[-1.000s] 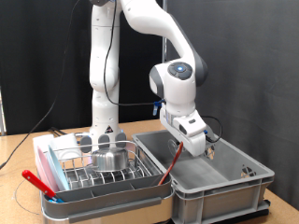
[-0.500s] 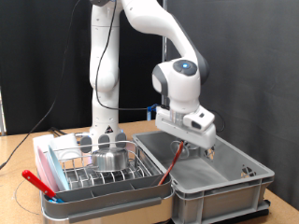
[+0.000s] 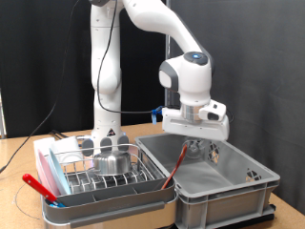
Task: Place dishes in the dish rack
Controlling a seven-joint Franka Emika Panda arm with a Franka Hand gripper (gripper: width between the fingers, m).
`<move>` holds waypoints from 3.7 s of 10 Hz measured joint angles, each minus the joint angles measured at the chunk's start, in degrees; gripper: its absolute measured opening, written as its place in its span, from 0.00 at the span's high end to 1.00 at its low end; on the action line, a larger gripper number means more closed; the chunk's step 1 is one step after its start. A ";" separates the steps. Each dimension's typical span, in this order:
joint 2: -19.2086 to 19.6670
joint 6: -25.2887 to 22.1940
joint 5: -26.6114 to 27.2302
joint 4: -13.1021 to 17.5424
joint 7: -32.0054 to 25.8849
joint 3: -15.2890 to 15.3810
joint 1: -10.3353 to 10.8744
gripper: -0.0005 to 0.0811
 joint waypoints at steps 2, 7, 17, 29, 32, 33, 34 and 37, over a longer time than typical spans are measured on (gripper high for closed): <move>0.17 -1.14 8.25 0.83 -18.06 -0.03 0.10 0.86; 2.16 -5.47 10.02 4.68 -41.34 0.27 1.05 0.86; 6.30 -13.60 16.91 5.86 -69.75 1.16 3.73 0.86; 13.75 -20.42 11.17 8.02 -70.23 0.09 11.20 0.86; 15.24 -5.51 -7.76 2.35 -64.22 3.61 6.64 0.86; 15.12 -3.55 -11.23 1.33 -63.98 3.69 5.42 0.86; 14.99 -3.06 -12.42 0.92 -64.05 3.53 4.90 0.86; 11.90 -2.73 -13.58 1.05 -64.38 2.72 4.75 0.86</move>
